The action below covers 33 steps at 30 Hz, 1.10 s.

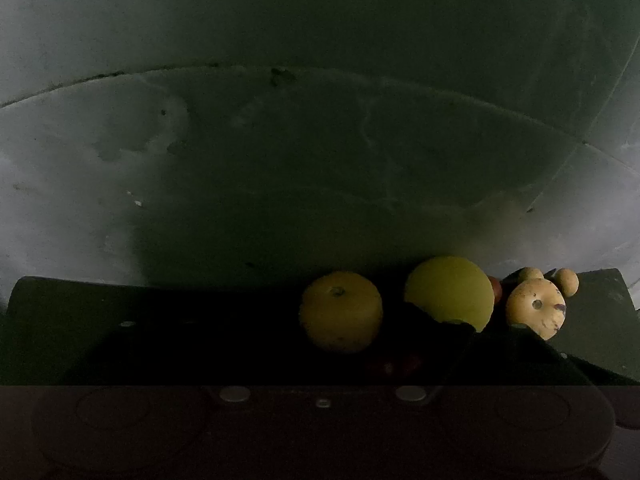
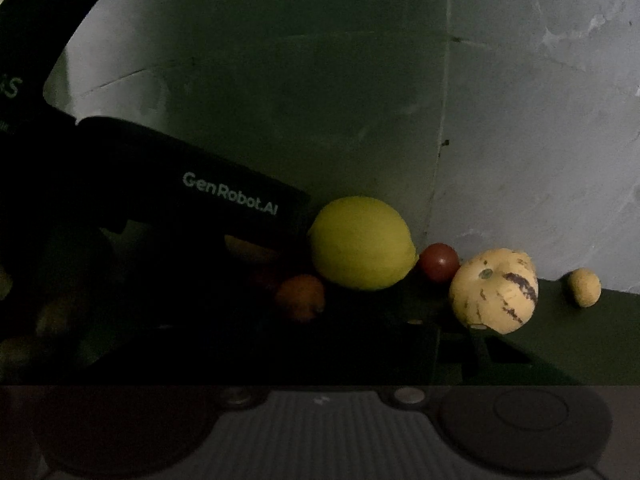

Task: Organize fruits
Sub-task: 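Grasp a second tangerine with the right tool while the left tool grasps the tan round fruit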

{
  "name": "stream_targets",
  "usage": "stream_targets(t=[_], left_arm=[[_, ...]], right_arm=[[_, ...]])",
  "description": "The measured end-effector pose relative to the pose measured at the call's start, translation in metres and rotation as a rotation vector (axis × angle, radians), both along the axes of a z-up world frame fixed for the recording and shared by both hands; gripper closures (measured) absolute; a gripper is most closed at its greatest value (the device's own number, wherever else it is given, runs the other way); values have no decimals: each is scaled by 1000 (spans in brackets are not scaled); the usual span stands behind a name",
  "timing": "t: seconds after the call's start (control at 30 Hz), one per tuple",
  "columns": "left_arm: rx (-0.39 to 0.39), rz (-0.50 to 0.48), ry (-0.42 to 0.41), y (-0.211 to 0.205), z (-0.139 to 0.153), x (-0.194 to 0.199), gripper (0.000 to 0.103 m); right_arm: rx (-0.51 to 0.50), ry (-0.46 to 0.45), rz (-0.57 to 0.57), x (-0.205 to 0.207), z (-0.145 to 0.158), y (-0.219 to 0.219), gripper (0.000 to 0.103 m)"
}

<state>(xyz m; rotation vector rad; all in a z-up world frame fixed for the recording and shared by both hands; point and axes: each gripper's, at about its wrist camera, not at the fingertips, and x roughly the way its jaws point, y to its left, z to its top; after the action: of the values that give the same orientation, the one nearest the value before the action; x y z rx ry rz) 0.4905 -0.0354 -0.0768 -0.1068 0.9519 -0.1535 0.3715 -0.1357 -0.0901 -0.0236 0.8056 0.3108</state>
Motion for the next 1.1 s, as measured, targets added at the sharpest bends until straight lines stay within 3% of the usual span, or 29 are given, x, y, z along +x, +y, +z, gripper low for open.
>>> stream_targets(t=[0.27, 0.5, 0.6, 0.8, 1.1], left_arm=[[-15, -12, 11, 3, 1, 1, 38], [-21, -20, 42, 4, -3, 5, 55], [-20, -15, 40, 5, -3, 5, 55], [-10, 2, 32, 4, -10, 1, 56], [13, -9, 9, -7, 2, -17, 56]], right_arm=[[26, -3, 4, 4, 1, -5, 54], [43, -5, 20, -4, 3, -9, 67], [47, -5, 24, -5, 3, -11, 72], [49, -5, 17, -5, 5, -15, 73], [43, -5, 4, -18, 8, -18, 73]])
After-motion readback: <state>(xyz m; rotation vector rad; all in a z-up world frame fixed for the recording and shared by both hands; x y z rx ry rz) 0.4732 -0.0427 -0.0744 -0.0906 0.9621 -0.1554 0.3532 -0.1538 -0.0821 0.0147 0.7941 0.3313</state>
